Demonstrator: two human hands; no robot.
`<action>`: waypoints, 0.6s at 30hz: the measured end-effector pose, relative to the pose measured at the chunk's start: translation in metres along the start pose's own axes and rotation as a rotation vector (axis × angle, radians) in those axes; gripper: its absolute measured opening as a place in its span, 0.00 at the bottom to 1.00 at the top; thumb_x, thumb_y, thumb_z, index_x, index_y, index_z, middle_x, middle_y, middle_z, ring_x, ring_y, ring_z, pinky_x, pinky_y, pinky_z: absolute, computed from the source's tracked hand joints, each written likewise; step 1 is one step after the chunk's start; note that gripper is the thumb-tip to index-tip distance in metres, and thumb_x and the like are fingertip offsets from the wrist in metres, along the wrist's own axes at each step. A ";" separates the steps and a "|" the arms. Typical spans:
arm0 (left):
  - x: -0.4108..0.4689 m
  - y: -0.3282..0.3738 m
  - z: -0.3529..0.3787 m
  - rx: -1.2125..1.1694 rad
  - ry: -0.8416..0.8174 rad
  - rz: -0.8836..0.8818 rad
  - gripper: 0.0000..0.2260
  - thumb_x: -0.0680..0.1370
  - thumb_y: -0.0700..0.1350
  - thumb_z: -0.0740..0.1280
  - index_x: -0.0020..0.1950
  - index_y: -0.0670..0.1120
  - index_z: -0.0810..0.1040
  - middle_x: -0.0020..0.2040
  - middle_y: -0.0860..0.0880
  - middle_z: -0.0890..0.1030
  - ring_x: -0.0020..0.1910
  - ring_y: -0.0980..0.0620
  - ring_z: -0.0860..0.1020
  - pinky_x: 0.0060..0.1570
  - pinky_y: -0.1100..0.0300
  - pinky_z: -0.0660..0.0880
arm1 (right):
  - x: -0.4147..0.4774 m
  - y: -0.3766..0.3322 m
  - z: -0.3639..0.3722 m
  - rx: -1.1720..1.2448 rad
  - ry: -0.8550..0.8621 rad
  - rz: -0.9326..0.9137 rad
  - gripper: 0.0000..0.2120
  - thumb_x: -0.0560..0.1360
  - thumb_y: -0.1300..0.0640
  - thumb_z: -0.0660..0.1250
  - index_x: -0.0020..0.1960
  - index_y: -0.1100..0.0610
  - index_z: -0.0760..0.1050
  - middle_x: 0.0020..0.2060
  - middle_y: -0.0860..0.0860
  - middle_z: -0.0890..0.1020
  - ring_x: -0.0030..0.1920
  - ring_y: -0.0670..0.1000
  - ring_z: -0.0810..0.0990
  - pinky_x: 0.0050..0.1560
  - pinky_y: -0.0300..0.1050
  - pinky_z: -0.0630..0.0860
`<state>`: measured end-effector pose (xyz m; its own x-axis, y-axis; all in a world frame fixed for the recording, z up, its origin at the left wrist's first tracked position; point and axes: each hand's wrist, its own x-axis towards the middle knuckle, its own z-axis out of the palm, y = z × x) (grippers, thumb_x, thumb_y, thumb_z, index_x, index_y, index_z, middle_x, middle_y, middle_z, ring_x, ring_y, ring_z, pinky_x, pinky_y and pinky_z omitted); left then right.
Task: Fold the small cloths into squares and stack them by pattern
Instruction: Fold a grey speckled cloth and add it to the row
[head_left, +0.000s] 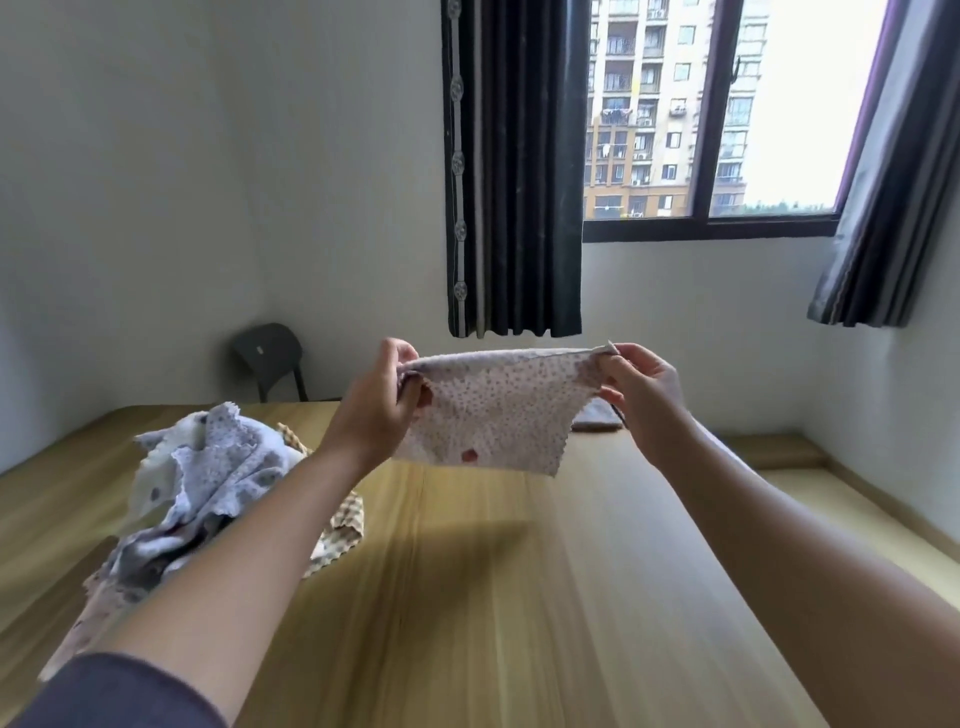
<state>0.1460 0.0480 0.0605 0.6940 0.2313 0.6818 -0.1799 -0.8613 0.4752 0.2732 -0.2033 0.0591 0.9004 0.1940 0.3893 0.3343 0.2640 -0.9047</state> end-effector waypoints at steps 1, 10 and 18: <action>-0.012 0.002 -0.003 0.017 -0.033 0.021 0.02 0.81 0.44 0.59 0.53 0.48 0.67 0.37 0.52 0.77 0.34 0.53 0.76 0.32 0.61 0.69 | -0.011 0.002 -0.005 -0.022 -0.016 0.000 0.10 0.76 0.66 0.64 0.40 0.56 0.78 0.31 0.46 0.80 0.37 0.47 0.77 0.43 0.42 0.75; -0.158 -0.024 -0.007 0.145 -0.674 -0.013 0.20 0.76 0.68 0.47 0.62 0.58 0.59 0.60 0.57 0.74 0.58 0.53 0.77 0.57 0.53 0.72 | -0.149 0.062 -0.055 -0.468 -0.220 0.169 0.03 0.66 0.60 0.64 0.34 0.55 0.74 0.28 0.51 0.71 0.33 0.50 0.67 0.38 0.47 0.64; -0.205 -0.014 -0.016 -0.240 -0.440 -0.242 0.12 0.74 0.55 0.68 0.38 0.47 0.78 0.30 0.52 0.78 0.30 0.60 0.73 0.33 0.66 0.68 | -0.189 0.060 -0.061 -0.489 -0.301 0.207 0.06 0.69 0.60 0.62 0.39 0.62 0.76 0.31 0.52 0.74 0.35 0.50 0.71 0.39 0.46 0.66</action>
<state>-0.0051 0.0194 -0.0771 0.9515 0.1548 0.2657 -0.0973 -0.6680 0.7377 0.1397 -0.2817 -0.0795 0.8660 0.4722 0.1644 0.3142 -0.2581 -0.9136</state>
